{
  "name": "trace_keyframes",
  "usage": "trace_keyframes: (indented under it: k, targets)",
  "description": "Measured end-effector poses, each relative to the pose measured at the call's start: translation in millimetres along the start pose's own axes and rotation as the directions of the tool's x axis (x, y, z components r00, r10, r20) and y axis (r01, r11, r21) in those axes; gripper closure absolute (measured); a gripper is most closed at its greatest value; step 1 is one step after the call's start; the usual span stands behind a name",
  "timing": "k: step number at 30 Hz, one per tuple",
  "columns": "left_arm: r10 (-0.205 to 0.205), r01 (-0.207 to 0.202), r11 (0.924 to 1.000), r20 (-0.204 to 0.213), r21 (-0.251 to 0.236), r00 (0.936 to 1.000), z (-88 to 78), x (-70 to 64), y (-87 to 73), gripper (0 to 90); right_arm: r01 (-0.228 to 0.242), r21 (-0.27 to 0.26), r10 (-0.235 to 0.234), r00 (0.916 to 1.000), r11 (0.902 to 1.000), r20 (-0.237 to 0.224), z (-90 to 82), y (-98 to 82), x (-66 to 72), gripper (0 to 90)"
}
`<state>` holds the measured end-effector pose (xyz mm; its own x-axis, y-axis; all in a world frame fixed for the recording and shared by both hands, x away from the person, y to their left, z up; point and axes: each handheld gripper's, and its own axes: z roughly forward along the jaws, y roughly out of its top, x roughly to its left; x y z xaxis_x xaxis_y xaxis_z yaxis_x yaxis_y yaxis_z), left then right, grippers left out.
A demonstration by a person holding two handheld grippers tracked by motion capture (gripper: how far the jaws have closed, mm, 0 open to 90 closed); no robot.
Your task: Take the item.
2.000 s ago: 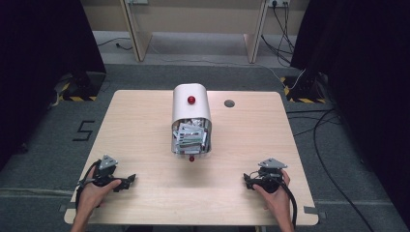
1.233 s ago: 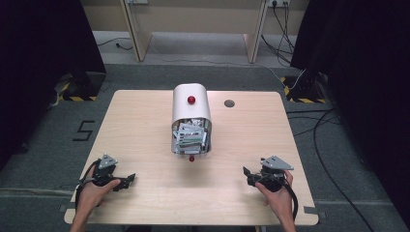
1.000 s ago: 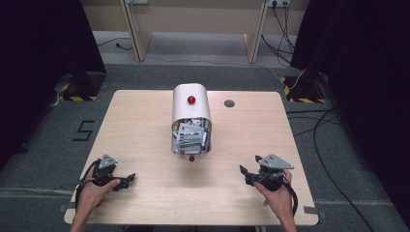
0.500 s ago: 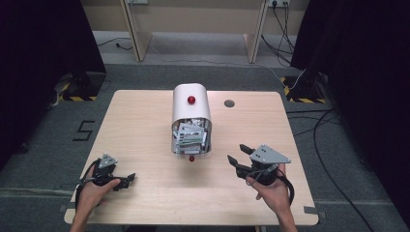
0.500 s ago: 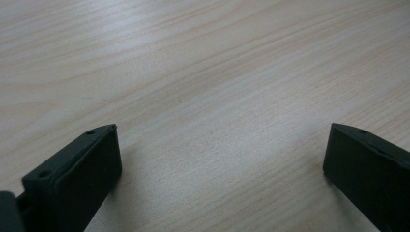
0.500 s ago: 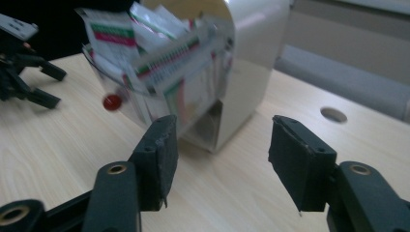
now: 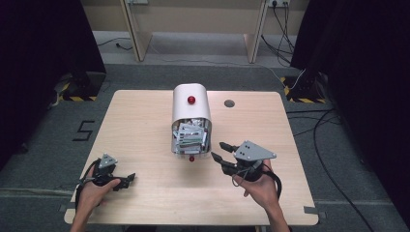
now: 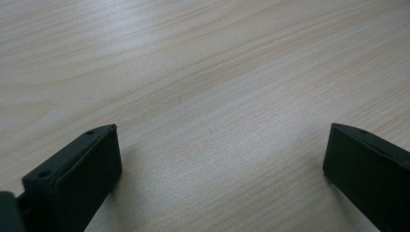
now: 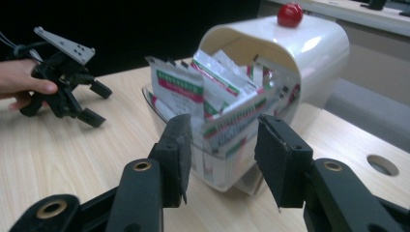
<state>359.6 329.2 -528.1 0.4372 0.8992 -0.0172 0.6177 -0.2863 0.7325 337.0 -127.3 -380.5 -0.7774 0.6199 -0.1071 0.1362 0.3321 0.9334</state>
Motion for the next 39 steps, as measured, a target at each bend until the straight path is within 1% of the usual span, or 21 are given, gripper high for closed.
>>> trace_keyframes:
  k: [2,3,6,7,8,12,14,17,21,23,24,26,32,36,39]
  targets:
    - [-0.001,0.001,1.0,0.0,0.0,1.0,0.0,-0.1,-0.1,0.0,0.009,-0.005,-0.009,0.9999,0.9999,-0.006,2.3,3.1,0.7,58.0]
    - [-0.001,0.001,1.0,0.0,0.0,1.0,0.0,-0.1,-0.1,0.0,0.006,-0.007,-0.006,0.9999,1.0,-0.008,3.8,4.6,1.9,58.3]
    - [-0.001,0.001,1.0,0.0,0.0,1.0,0.0,-0.1,0.0,0.0,0.027,-0.01,-0.027,0.9994,0.9996,-0.024,9.5,9.3,5.2,59.8]
    - [-0.001,0.001,1.0,0.0,0.0,1.0,0.0,-0.1,0.0,0.0,0.04,-0.01,-0.041,0.9987,0.9991,-0.03,13.1,11.5,5.6,60.4]
    - [-0.001,0.001,1.0,0.0,0.0,1.0,0.0,-0.1,0.0,0.0,0.037,-0.001,-0.037,0.9988,0.9993,-0.033,15.5,13.4,6.5,60.8]
    - [-0.001,0.001,1.0,0.0,0.0,1.0,0.0,-0.1,0.0,0.0,0.048,-0.007,-0.049,0.9971,0.9988,-0.059,26.7,20.5,7.1,62.1]
    - [-0.001,0.001,1.0,0.0,0.0,1.0,0.0,-0.1,0.0,0.0,0.054,0.004,-0.054,0.9962,0.9985,-0.069,33.3,23.3,8.5,62.5]
    - [0.0,0.0,1.0,0.0,0.0,1.0,0.0,0.0,0.0,0.0,0.076,0.022,-0.074,0.994,0.9969,-0.081,42.2,26.6,9.7,62.6]
    - [-0.003,0.003,1.0,0.0,-0.002,1.0,0.1,-0.3,-0.1,0.0,0.1,0.048,-0.095,0.991,0.9938,-0.094,50.8,31.7,6.4,62.0]
    - [-0.003,0.003,1.0,0.0,-0.002,1.0,0.1,-0.3,-0.1,0.0,0.107,0.065,-0.1,0.9893,0.9921,-0.107,55.1,32.8,4.9,65.6]
    - [-0.003,0.003,1.0,0.0,-0.002,1.0,0.1,-0.3,0.0,0.0,0.111,0.065,-0.103,0.9883,0.9917,-0.113,55.9,33.1,4.8,67.0]
    - [-0.003,0.003,1.0,0.0,-0.002,1.0,0.1,-0.2,0.0,0.0,0.13,0.069,-0.12,0.9841,0.9892,-0.131,56.8,34.4,6.4,70.0]
    - [-0.003,0.003,1.0,0.0,-0.002,1.0,0.1,-0.2,0.0,0.0,0.182,0.096,-0.167,0.9755,0.9786,-0.143,59.9,36.3,9.1,73.0]
    - [-0.004,0.004,1.0,0.0,-0.002,1.0,0.1,-0.3,-0.1,0.0,0.191,0.119,-0.171,0.9725,0.9744,-0.158,64.2,38.1,7.7,72.5]
    - [-0.003,0.003,1.0,0.0,-0.002,1.0,0.1,-0.2,0.0,0.0,0.205,0.144,-0.178,0.9681,0.9682,-0.176,70.6,38.2,7.0,71.5]
